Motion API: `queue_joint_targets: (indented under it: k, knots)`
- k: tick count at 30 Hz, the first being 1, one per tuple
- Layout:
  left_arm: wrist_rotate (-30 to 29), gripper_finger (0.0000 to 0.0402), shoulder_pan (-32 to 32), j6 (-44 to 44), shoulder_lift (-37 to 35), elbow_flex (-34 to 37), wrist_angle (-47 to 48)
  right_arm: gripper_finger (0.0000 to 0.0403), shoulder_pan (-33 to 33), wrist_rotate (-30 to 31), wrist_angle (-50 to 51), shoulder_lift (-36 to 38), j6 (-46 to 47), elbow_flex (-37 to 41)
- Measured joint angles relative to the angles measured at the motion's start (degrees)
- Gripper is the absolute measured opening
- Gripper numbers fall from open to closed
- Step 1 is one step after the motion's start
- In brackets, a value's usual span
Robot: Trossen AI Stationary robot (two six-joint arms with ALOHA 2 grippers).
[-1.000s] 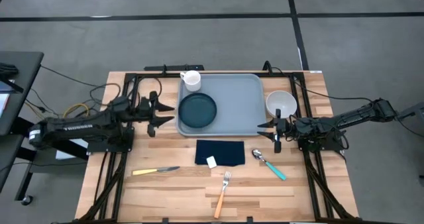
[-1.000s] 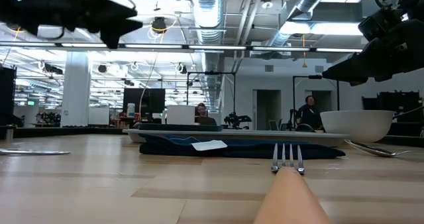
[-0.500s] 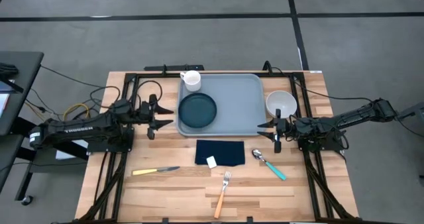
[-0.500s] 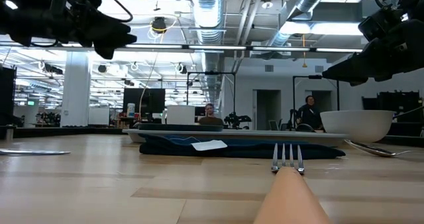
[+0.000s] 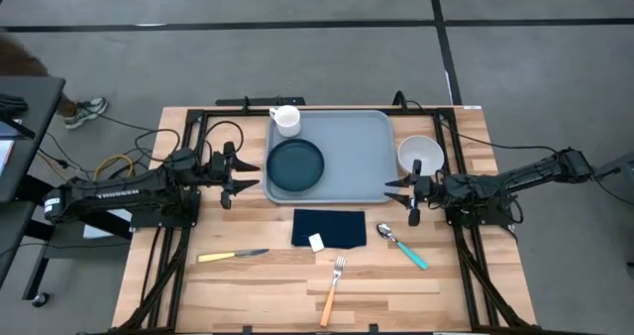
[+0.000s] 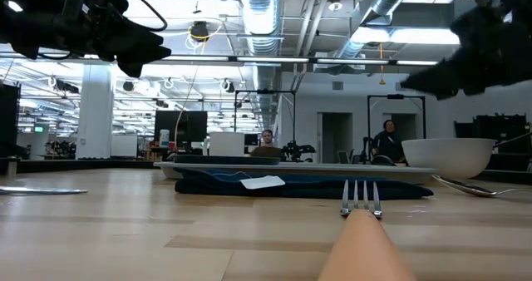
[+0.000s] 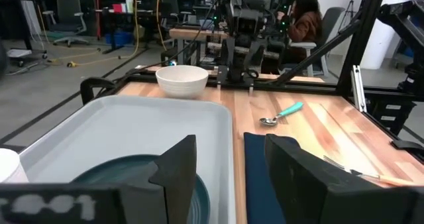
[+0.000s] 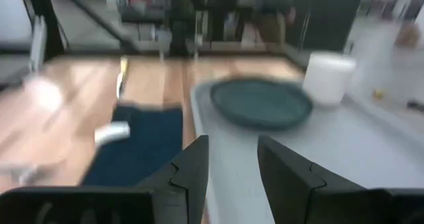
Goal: Set up tray
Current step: Put the white bowl on top of the dark green plate on the gray serving tray
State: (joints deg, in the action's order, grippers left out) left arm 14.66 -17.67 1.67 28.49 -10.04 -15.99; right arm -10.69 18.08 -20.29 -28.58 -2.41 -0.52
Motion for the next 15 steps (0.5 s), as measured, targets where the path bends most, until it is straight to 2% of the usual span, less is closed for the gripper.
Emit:
queue_joint_targets:
  k: [3, 6, 8, 12, 13, 15]
  knots:
    - [0.0, 0.0167, 0.0, 0.02, 0.0, 0.0, 0.04, 0.0122, -0.07, 0.02, -7.61, 0.04, 0.33, -0.17]
    - [0.0, 0.0167, 0.0, 0.04, 0.0, 0.0, 0.04, 0.0122, 0.72, 1.97, -17.32, 0.03, -3.65, -0.22]
    - [0.0, 0.0167, 0.0, 0.04, 0.0, -0.02, 0.04, 0.0122, 1.82, 5.79, -24.57, 0.04, -7.58, -0.26]
    - [0.0, 0.0167, 0.0, 0.07, 0.0, -0.02, 0.07, 0.0122, 4.63, 19.67, -37.7, 0.08, -12.84, -0.35]
    - [0.0, 0.0167, 0.0, 0.07, 0.0, -0.02, 0.07, 0.0122, 5.68, 21.69, -40.46, 0.06, -13.81, -0.35]
    - [0.0, 0.0167, 0.0, 0.08, 0.0, -0.02, 0.07, 0.0122, 8.25, 21.32, -45.53, 0.05, -16.03, -0.39]
